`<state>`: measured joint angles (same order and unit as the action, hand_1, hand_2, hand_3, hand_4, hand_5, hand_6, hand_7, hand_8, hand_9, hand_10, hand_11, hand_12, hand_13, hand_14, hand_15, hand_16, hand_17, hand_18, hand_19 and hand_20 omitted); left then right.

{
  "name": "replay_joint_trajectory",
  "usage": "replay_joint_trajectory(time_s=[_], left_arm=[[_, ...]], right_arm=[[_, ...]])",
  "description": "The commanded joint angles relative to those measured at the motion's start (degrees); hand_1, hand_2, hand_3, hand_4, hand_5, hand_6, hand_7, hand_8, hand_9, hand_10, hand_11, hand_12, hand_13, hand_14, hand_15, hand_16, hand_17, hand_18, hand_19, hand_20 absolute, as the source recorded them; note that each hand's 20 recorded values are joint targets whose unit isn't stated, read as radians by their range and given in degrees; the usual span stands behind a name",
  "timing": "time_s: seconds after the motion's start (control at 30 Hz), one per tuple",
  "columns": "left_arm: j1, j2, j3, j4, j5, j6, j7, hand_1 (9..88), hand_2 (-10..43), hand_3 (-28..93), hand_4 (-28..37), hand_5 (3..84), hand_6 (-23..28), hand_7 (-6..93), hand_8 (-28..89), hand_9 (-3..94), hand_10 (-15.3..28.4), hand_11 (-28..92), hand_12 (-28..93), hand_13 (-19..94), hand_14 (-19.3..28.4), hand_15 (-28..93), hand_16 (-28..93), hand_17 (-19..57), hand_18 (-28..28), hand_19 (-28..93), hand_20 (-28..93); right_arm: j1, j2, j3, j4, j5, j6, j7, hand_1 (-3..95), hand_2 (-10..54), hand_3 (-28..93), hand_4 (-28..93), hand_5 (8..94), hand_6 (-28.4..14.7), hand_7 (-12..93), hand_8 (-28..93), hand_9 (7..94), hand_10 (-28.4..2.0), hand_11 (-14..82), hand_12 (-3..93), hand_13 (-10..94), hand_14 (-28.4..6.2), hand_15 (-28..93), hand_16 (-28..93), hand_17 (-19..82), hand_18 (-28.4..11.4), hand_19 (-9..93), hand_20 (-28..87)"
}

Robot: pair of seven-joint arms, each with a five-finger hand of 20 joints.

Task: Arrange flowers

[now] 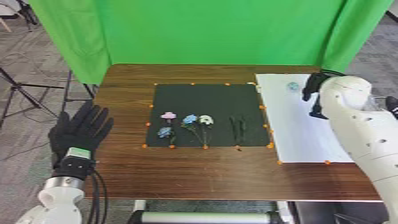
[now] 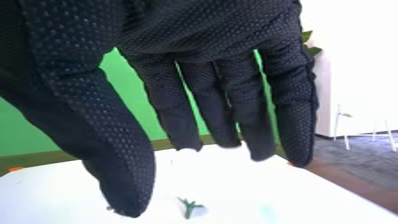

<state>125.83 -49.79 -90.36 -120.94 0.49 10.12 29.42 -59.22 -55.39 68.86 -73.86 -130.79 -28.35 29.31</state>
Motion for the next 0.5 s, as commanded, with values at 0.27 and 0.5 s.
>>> replay_joint_trajectory(time_s=[0.27, 0.5], left_arm=[[-0.4, -1.09, 0.91, -0.06, -0.34, 0.19, -1.0, 27.1, 15.3, 74, -28.3, 42.8, 7.8, 16.3, -10, 39.1, 13.9, 24, 12, 29, 14.5, 42, -8, -4.9, 13.6, 35, 10], [-0.1, -1.44, 0.37, 0.0, -0.29, 0.34, -1.68, 27.0, 15.2, 74, -28.3, 42.4, 7.8, 16.2, -10, 38.6, 13.8, 24, 12, 29, 14.3, 41, -8, -4.8, 13.6, 35, 10]], right_arm=[[-6.1, -0.7, -3.3, 0.3, -5.7, 16.0, -2.0, 60.5, -9.5, 68, -28, 65.9, 0.9, 33, -6, 78.1, -7.4, 8.4, 36.0, 64, -4.5, 40, 38, 32, -19.4, 79, 38], [-9.8, 1.7, -4.2, -8.6, -10.0, 25.0, -4.5, 64.5, -9.5, 70, -28, 71.2, 1.1, 38, -1, 83.1, -7.3, 13.4, 43.9, 68, -4.6, 44, 42, 35, -18.4, 81, 41]])
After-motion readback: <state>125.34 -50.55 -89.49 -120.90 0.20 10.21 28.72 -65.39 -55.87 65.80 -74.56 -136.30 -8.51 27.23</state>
